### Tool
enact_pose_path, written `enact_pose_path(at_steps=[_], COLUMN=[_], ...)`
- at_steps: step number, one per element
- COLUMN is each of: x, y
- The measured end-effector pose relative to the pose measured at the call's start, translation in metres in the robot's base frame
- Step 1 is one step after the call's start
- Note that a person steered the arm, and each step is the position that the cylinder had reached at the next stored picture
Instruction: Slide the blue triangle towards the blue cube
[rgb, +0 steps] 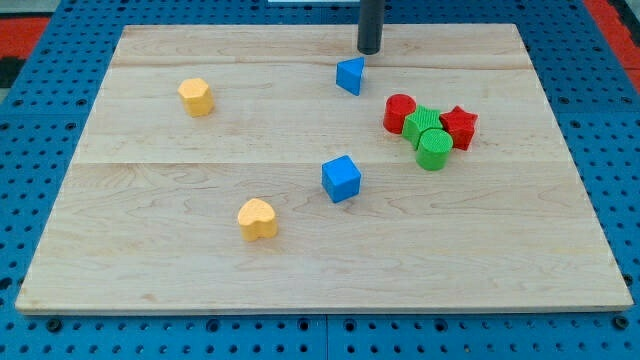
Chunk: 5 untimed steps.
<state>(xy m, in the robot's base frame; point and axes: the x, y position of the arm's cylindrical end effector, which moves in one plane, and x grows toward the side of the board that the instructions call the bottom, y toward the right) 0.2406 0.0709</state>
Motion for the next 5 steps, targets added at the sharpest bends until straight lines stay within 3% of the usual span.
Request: enact_pose_path(at_steps=[5], x=[0.078], y=[-0.089])
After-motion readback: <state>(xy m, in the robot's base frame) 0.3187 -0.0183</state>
